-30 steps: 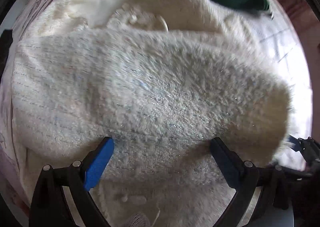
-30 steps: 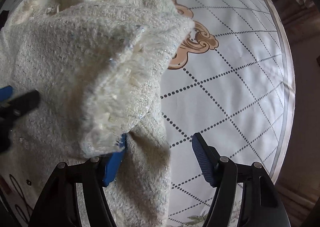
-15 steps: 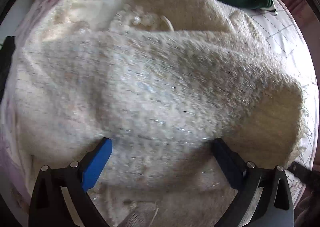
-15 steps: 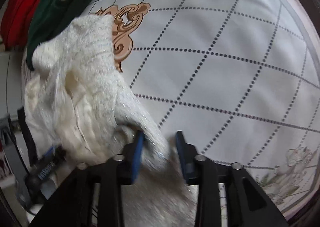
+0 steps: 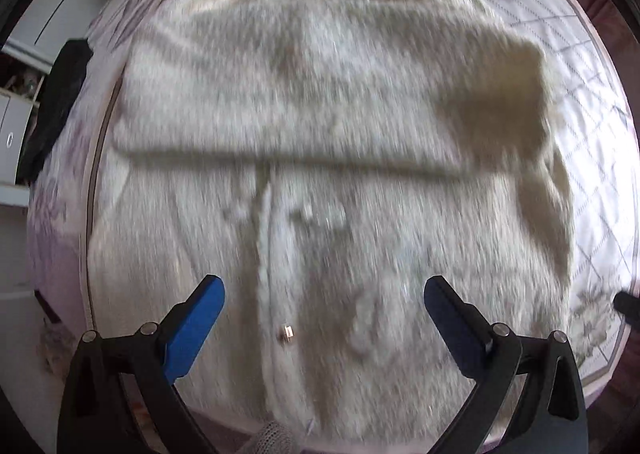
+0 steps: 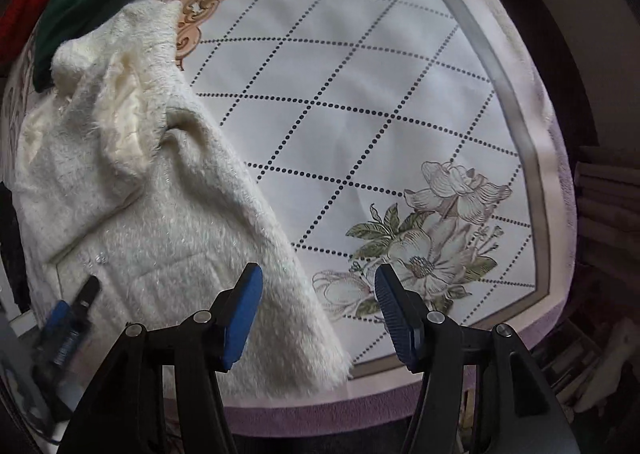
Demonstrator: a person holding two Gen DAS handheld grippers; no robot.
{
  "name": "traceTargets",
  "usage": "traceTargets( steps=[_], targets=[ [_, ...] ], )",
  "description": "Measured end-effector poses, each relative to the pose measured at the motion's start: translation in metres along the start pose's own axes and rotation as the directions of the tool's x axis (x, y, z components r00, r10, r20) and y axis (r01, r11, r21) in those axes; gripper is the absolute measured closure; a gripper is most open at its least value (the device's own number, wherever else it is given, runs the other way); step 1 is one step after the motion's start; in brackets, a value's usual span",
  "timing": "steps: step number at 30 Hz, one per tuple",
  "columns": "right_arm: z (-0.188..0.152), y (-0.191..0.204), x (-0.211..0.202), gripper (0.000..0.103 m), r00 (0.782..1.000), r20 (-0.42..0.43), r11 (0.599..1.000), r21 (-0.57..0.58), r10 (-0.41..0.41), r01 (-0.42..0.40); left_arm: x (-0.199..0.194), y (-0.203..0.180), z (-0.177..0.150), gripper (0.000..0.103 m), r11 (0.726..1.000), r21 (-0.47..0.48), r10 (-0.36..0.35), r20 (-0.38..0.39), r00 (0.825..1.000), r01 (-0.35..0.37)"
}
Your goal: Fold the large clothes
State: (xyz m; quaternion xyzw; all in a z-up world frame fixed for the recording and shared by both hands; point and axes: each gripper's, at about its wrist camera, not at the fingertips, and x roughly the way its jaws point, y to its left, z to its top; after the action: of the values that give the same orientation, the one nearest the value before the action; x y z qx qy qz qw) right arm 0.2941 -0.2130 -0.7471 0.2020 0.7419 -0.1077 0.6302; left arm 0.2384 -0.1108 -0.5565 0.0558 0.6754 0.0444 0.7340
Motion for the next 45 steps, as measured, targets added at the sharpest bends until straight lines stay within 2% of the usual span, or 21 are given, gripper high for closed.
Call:
traceTargets(
  steps=[4,6,10,12,15,16,17,19,21,25,29,30,32,35,39,42,44,45],
  targets=[
    [0.009,0.017,-0.014,0.042,1.0,0.011,0.998,-0.068,-0.009,0.01,-0.011,-0.013,-0.022,0.0,0.998,-0.052,0.033,-0.002,0.999,-0.033],
    [0.021,0.018,-0.017,0.042,1.0,0.007,0.994,-0.108,0.003,-0.002,-0.013,-0.022,-0.032,0.0,0.994,-0.08,0.081,-0.005,0.997,-0.081],
    [0.041,0.022,-0.009,0.042,0.998,-0.048,0.978,-0.204,0.039,-0.048,-0.013,-0.052,-0.056,0.0,0.977,-0.143,0.152,-0.052,0.987,-0.158],
    [0.048,0.019,-0.007,0.042,0.994,-0.086,0.967,-0.243,0.06,-0.079,-0.019,-0.076,-0.07,0.0,0.965,-0.145,0.212,-0.057,0.976,-0.219],
    [0.056,0.004,-0.005,0.041,0.99,-0.128,0.944,-0.314,0.063,-0.101,-0.028,-0.129,-0.089,0.0,0.935,-0.066,0.348,-0.008,0.938,-0.347],
    [0.059,-0.004,-0.005,0.034,0.99,-0.129,0.936,-0.34,0.055,-0.096,-0.03,-0.148,-0.099,0.0,0.92,-0.028,0.392,0.011,0.92,-0.392],
    [0.061,-0.011,-0.005,0.029,0.991,-0.126,0.932,-0.35,0.048,-0.089,-0.028,-0.162,-0.104,0.0,0.905,0.008,0.426,0.022,0.904,-0.426],
    [0.067,-0.035,-0.003,0.028,0.991,-0.129,0.93,-0.358,0.033,-0.078,-0.024,-0.183,-0.112,0.0,0.88,0.055,0.47,0.04,0.881,-0.472],
    [0.072,-0.055,0.003,0.028,0.99,-0.141,0.934,-0.351,0.012,-0.062,-0.018,-0.208,-0.12,0.0,0.872,0.07,0.482,0.036,0.875,-0.484],
    [0.085,-0.092,0.012,0.028,0.987,-0.161,0.946,-0.322,-0.022,-0.032,0.0,-0.234,-0.126,0.0,0.887,0.063,0.459,-0.006,0.888,-0.458],
    [0.095,-0.111,0.016,0.028,0.986,-0.16,0.944,-0.33,-0.055,-0.001,0.029,-0.256,-0.124,0.0,0.869,0.104,0.489,-0.039,0.871,-0.483],
    [0.099,-0.114,0.016,0.028,0.986,-0.156,0.943,-0.333,-0.064,0.009,0.034,-0.258,-0.123,0.0,0.86,0.11,0.504,-0.032,0.863,-0.499],
    [0.107,-0.118,0.017,0.028,0.986,-0.152,0.943,-0.333,-0.066,0.011,0.041,-0.255,-0.117,0.0,0.827,0.113,0.554,0.0,0.832,-0.551],
    [0.115,-0.118,0.018,0.028,0.988,-0.147,0.943,-0.333,-0.056,0.004,0.043,-0.24,-0.103,0.0,0.768,0.087,0.635,0.028,0.772,-0.635],
    [0.128,-0.108,0.024,0.028,0.986,-0.163,0.94,-0.34,-0.026,-0.032,0.051,-0.213,-0.087,0.0,0.725,0.064,0.686,0.013,0.727,-0.686],
    [0.133,-0.092,0.032,0.028,0.985,-0.175,0.937,-0.342,0.012,-0.072,0.047,-0.198,-0.081,0.001,0.681,0.049,0.73,0.033,0.683,-0.73],
    [0.136,-0.078,0.036,0.028,0.982,-0.183,0.931,-0.348,0.048,-0.111,0.042,-0.19,-0.078,0.009,0.668,0.032,0.742,0.04,0.669,-0.744],
    [0.139,-0.07,0.039,0.028,0.98,-0.186,0.926,-0.354,0.066,-0.129,0.037,-0.187,-0.077,0.022,0.67,0.023,0.741,0.038,0.671,-0.742]
  ],
)
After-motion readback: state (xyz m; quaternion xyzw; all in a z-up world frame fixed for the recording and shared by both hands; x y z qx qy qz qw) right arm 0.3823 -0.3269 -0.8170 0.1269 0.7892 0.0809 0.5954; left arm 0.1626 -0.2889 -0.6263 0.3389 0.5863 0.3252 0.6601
